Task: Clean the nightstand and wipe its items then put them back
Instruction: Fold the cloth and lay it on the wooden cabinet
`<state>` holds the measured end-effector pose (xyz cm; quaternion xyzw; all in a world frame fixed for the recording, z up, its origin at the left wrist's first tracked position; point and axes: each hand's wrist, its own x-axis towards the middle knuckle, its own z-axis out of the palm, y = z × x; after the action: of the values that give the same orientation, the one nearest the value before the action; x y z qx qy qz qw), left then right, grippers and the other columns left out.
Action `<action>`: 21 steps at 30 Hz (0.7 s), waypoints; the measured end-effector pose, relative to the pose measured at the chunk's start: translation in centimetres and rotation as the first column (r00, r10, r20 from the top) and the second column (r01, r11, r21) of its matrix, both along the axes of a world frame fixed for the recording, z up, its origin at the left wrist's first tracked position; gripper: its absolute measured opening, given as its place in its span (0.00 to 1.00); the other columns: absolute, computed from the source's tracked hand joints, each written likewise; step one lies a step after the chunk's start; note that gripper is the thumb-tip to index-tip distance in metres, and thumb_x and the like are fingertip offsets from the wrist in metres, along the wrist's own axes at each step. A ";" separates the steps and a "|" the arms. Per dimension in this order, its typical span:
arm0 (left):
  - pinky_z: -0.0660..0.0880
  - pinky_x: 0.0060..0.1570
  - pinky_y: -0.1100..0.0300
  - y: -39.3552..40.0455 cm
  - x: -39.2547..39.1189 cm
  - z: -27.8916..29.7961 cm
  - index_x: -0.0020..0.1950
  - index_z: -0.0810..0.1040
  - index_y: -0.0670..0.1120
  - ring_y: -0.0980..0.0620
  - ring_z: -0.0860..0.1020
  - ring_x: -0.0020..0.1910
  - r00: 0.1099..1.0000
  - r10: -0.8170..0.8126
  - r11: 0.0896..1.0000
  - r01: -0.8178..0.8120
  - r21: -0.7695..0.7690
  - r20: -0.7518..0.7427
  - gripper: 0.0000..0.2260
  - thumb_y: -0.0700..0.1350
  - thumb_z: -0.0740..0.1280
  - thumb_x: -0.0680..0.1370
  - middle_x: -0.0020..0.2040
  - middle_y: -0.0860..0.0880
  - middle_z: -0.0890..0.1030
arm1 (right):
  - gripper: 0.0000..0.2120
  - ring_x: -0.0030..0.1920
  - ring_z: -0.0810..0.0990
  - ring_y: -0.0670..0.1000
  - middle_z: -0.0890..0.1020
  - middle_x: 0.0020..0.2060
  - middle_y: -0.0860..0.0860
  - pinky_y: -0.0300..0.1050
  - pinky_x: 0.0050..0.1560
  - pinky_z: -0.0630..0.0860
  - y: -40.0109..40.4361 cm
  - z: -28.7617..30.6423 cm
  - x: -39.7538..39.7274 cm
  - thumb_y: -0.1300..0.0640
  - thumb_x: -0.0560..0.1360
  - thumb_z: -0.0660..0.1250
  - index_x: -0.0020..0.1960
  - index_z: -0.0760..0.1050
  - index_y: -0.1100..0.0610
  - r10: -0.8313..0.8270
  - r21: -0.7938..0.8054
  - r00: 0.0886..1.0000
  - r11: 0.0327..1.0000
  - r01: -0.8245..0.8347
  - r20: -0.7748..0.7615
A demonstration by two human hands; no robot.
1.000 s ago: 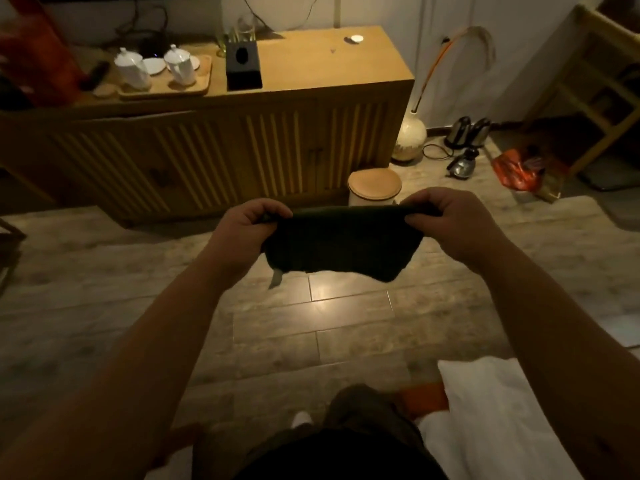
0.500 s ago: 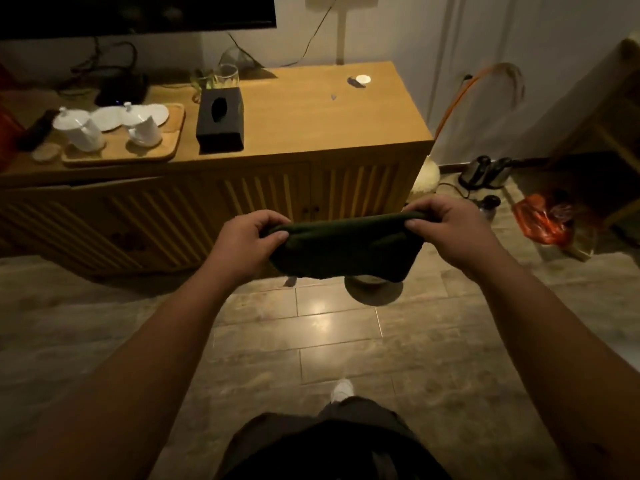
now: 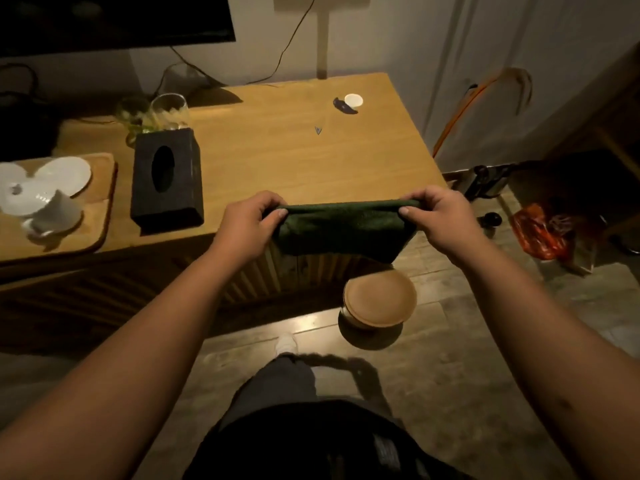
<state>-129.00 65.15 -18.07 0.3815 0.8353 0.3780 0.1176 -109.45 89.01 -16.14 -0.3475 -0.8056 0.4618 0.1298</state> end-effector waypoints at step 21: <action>0.65 0.39 0.66 15.3 -18.9 -12.3 0.47 0.79 0.47 0.55 0.75 0.42 0.975 0.141 0.974 -0.104 -0.203 0.174 0.05 0.39 0.64 0.77 0.42 0.52 0.80 | 0.05 0.50 0.81 0.55 0.83 0.47 0.54 0.55 0.55 0.77 15.8 -13.8 -22.1 0.60 0.73 0.71 0.47 0.78 0.52 0.016 -0.084 0.974 0.996 0.003 0.226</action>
<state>-147.89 80.43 -30.40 0.2786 0.8752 0.3361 0.2085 -131.57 104.86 -29.95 -0.4004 -0.7962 0.4532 0.0212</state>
